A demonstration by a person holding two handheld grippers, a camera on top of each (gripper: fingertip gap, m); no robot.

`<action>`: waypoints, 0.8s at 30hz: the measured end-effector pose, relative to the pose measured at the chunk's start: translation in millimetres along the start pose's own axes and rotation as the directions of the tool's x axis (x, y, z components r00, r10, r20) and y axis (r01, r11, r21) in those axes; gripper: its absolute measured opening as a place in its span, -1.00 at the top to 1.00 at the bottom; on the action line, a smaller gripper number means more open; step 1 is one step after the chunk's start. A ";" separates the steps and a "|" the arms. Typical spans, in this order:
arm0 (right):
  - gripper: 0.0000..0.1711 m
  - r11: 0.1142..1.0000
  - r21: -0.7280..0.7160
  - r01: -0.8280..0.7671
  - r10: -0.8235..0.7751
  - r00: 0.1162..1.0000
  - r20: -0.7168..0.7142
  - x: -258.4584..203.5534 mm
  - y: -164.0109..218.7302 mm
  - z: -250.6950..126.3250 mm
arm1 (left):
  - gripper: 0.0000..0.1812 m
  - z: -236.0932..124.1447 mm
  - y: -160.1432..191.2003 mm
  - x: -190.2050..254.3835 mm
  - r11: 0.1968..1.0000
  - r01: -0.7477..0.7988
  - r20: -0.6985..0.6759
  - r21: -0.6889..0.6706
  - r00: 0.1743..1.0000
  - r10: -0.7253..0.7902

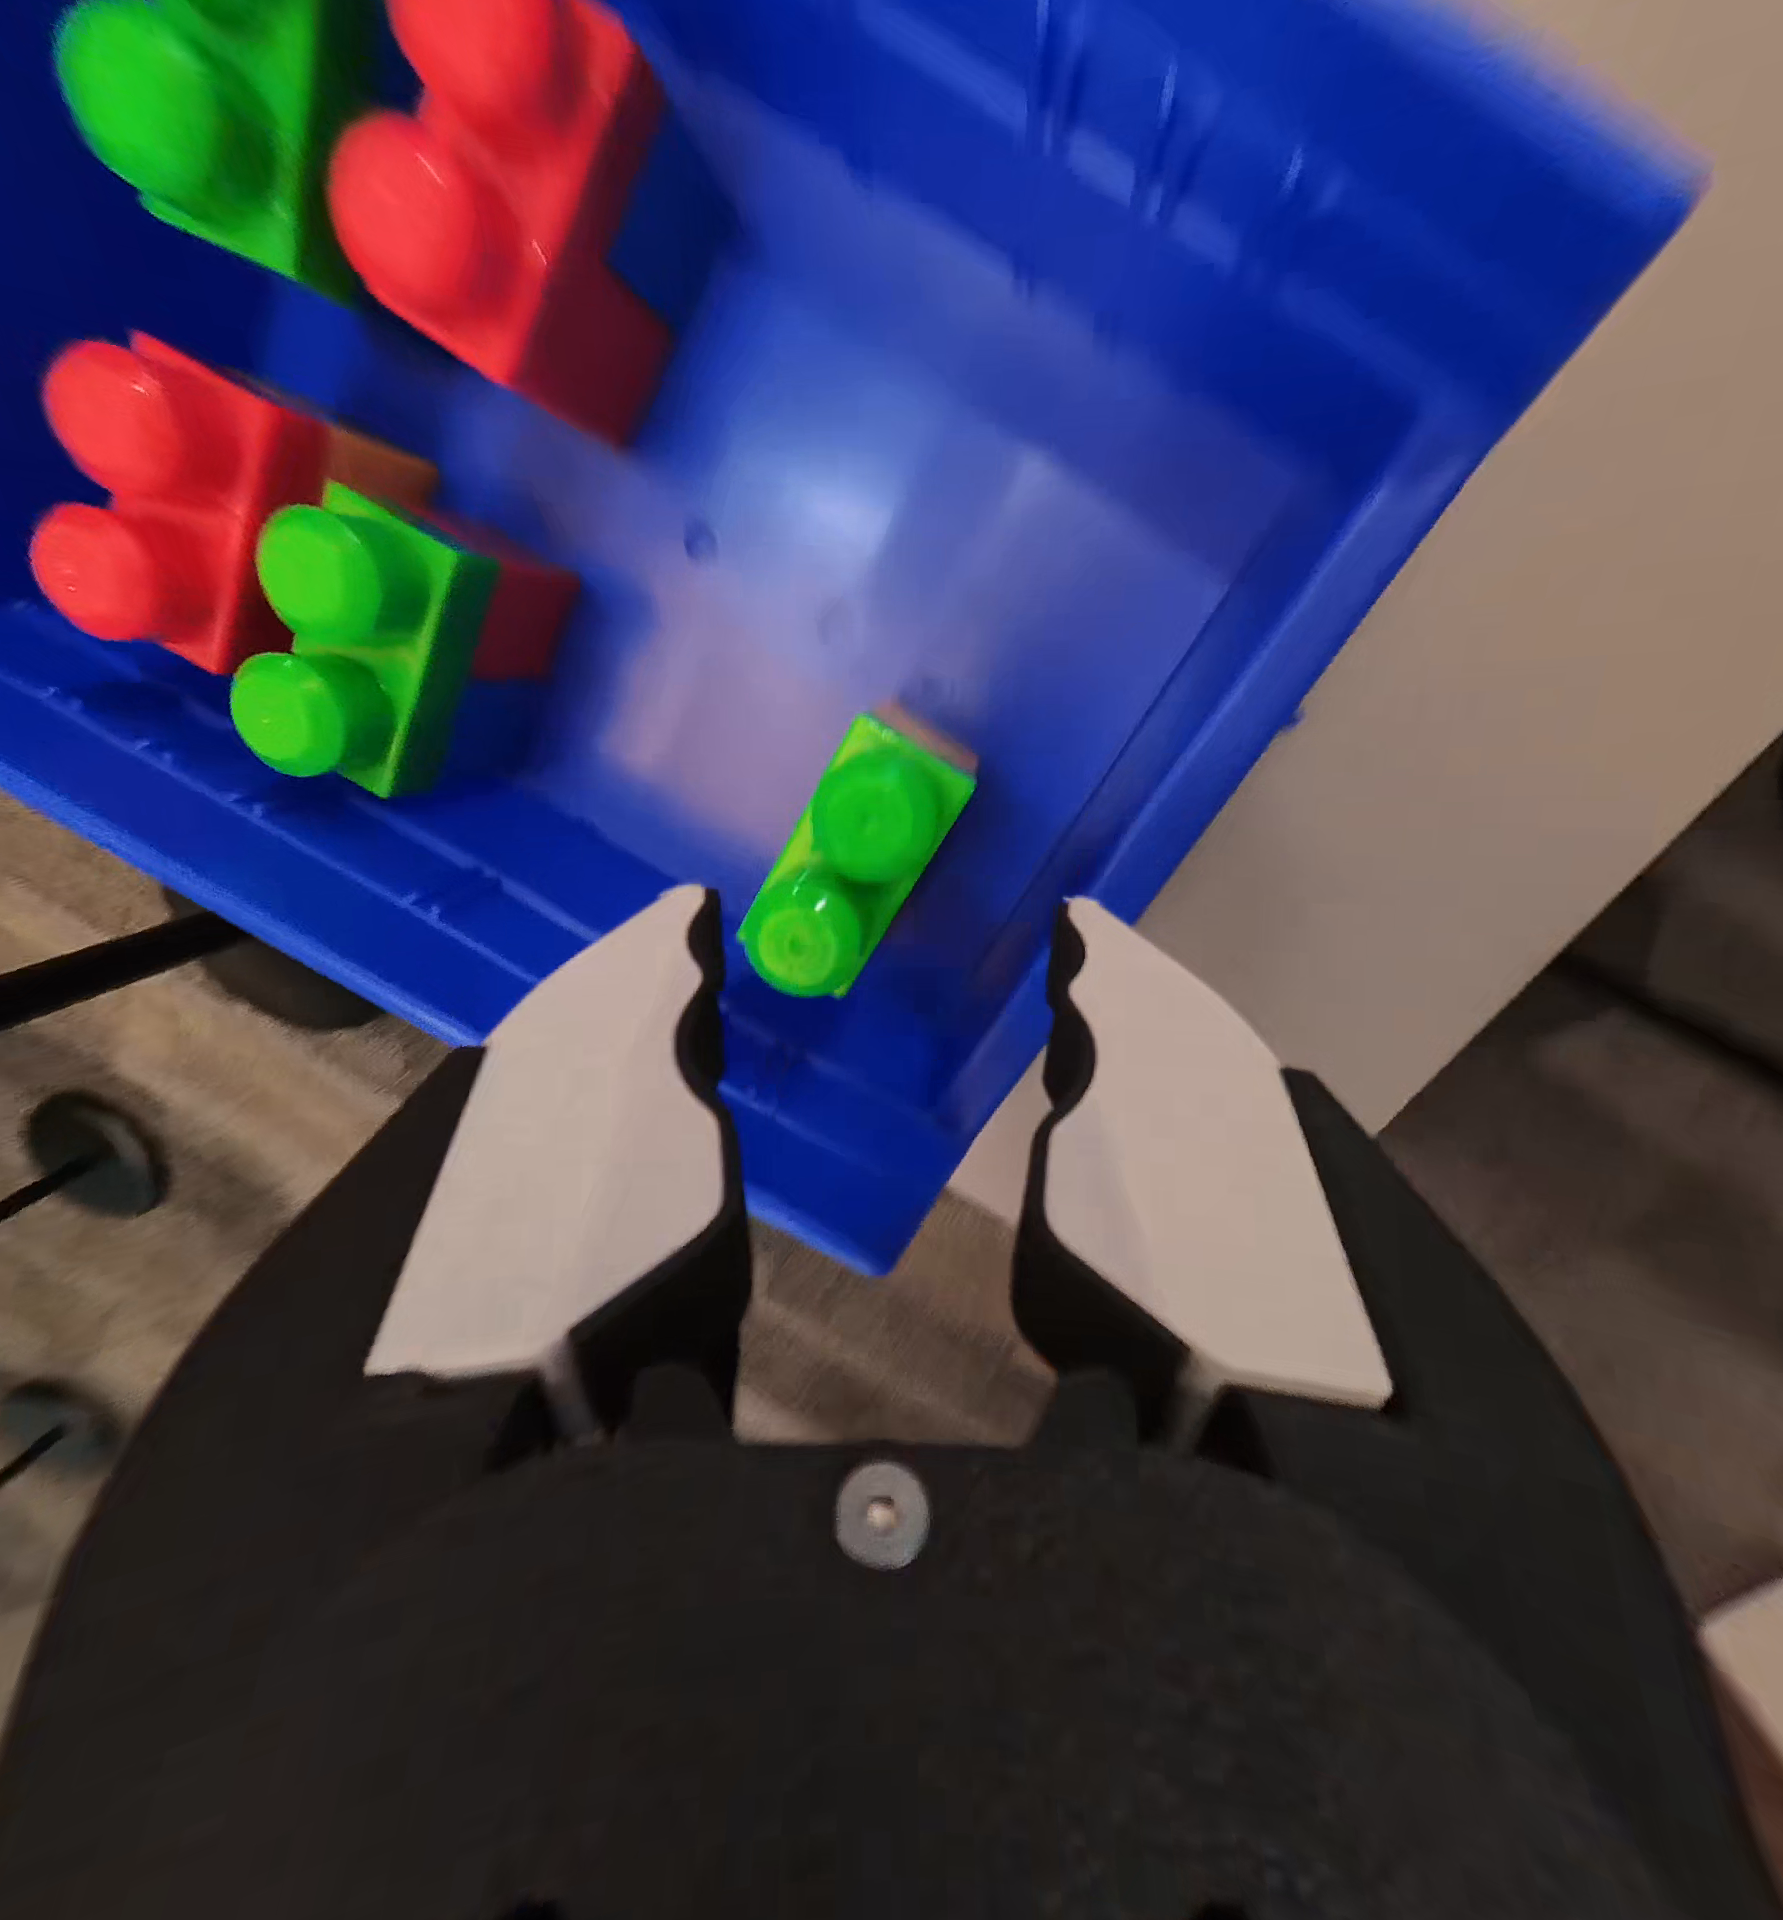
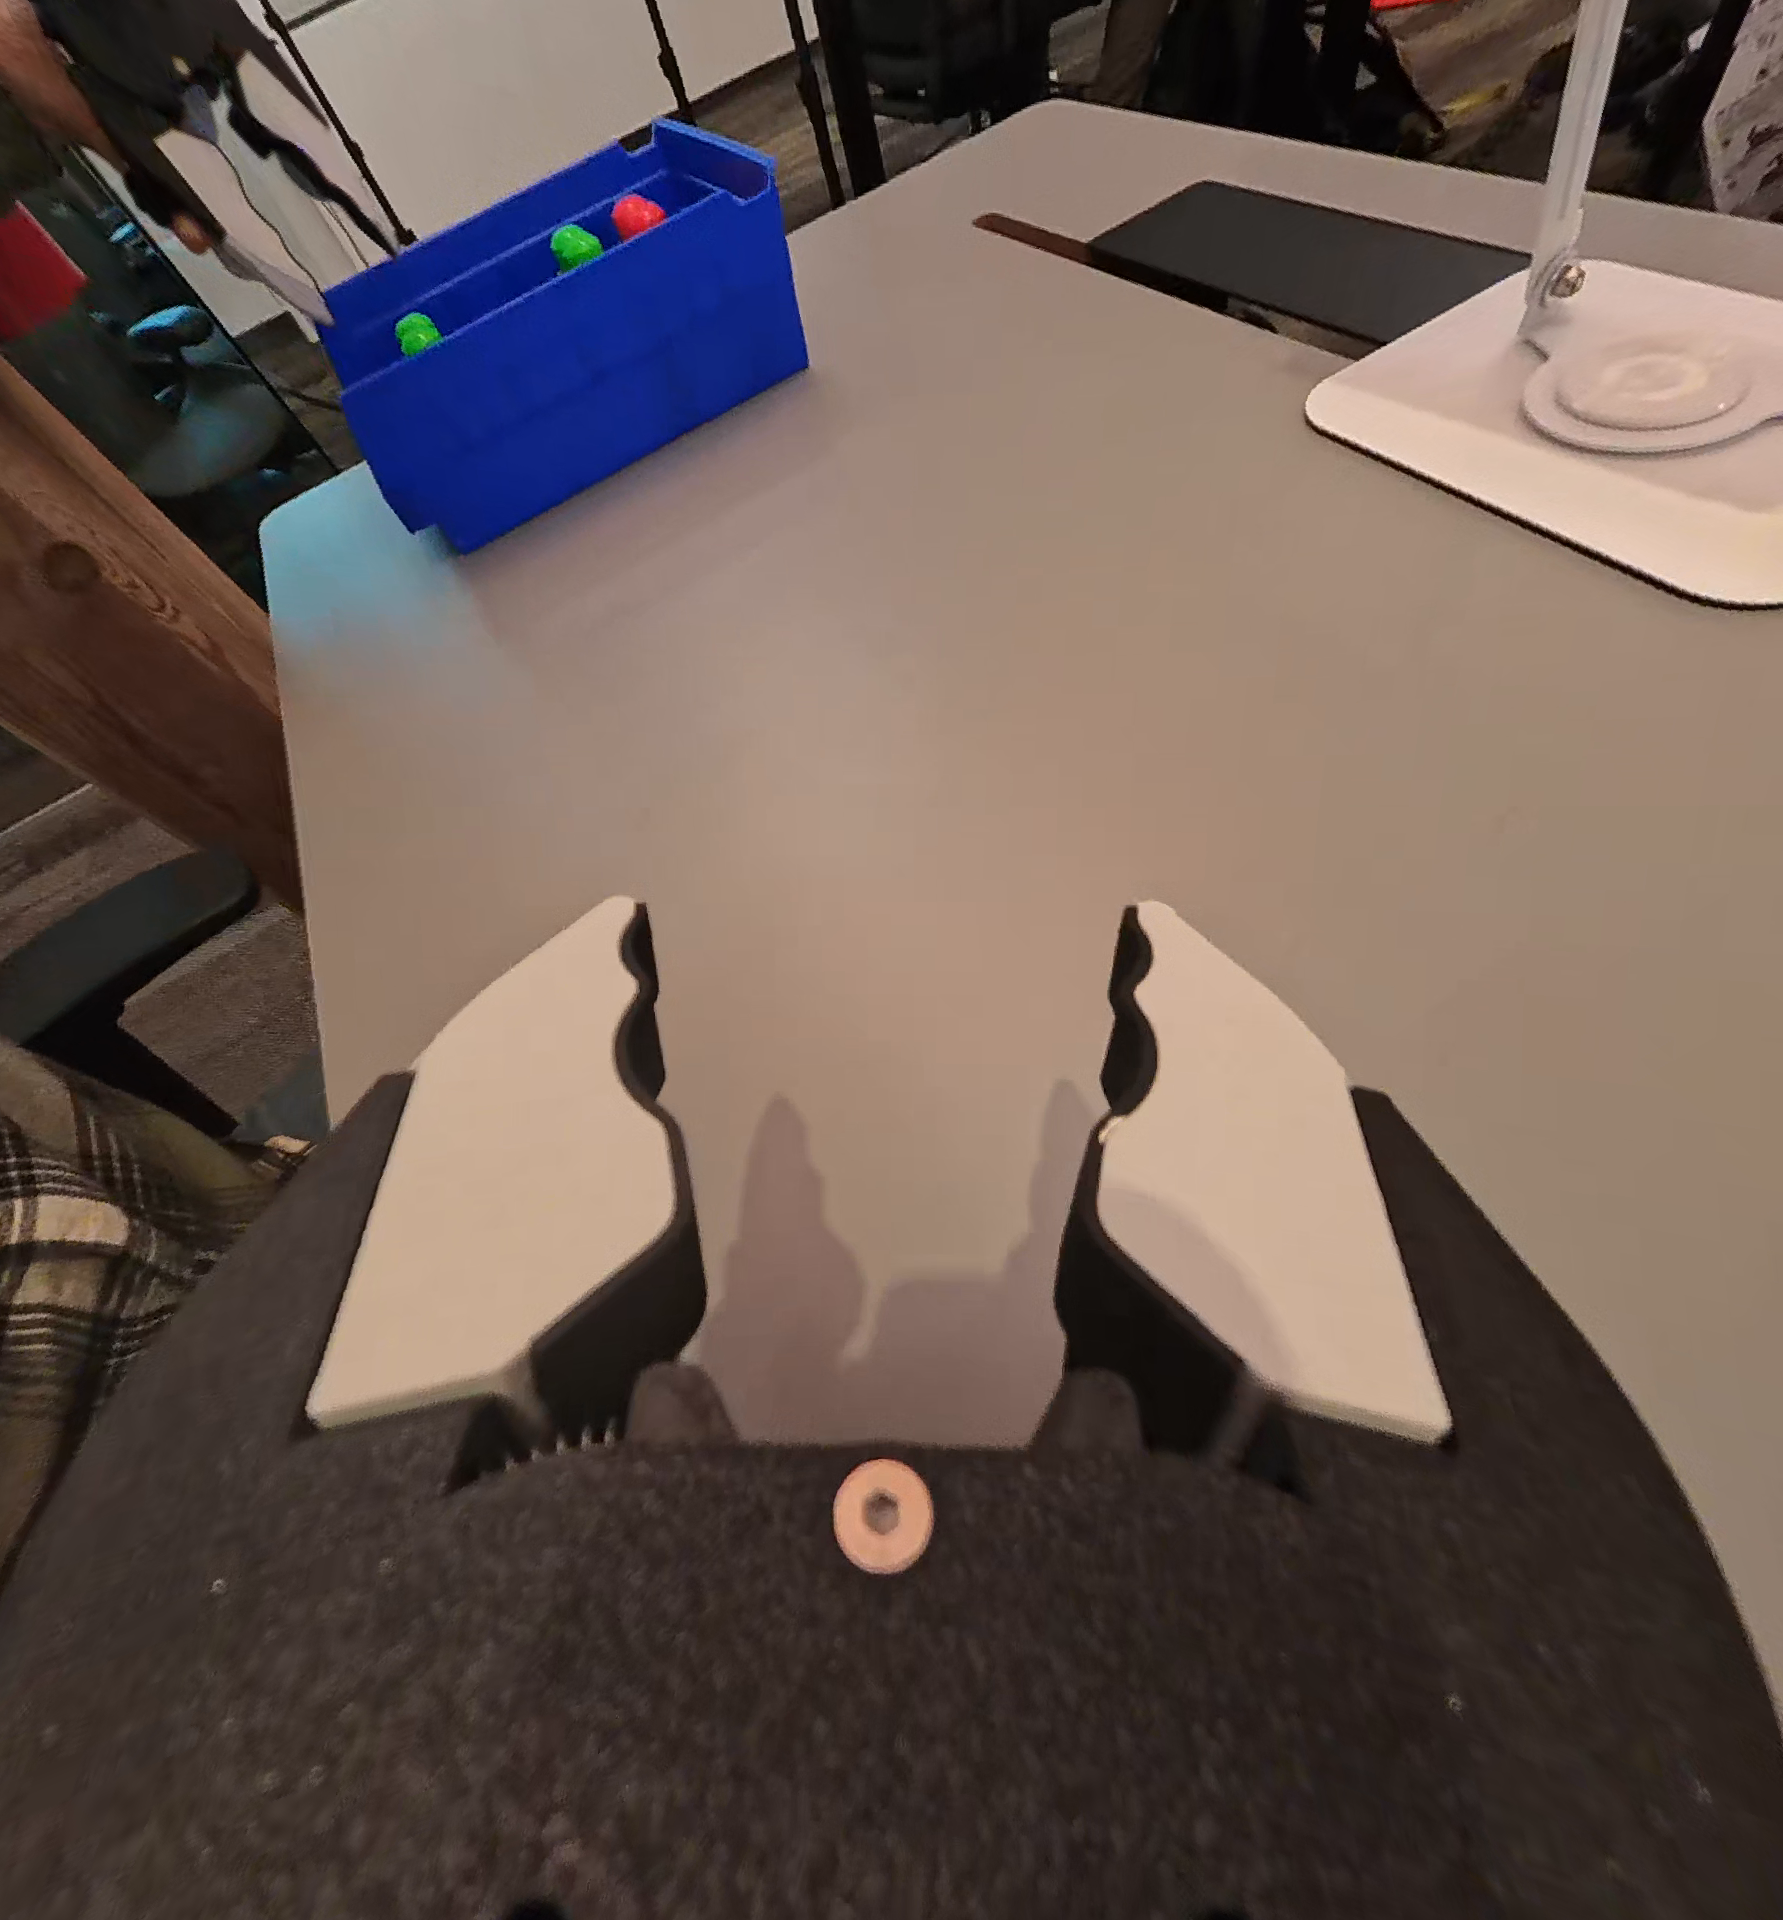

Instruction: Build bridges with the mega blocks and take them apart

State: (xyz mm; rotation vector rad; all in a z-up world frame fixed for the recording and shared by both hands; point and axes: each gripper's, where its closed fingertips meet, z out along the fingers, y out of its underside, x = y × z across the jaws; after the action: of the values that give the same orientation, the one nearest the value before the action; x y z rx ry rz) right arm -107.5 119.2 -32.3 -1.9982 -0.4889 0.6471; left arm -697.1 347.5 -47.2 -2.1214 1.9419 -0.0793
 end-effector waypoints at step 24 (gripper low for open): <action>0.01 0.999 -0.041 -0.009 0.009 1.000 -0.001 -21.6 2.4 -15.7 | 0.40 65.7 27.0 -10.0 0.964 -0.099 -0.119 -0.248 0.990 0.071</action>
State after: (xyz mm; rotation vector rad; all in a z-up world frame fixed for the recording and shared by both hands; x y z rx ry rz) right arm -114.4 95.1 -22.6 -2.0405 -0.4967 0.6463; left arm -710.1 365.7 -115.3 -2.2269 2.2091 0.0764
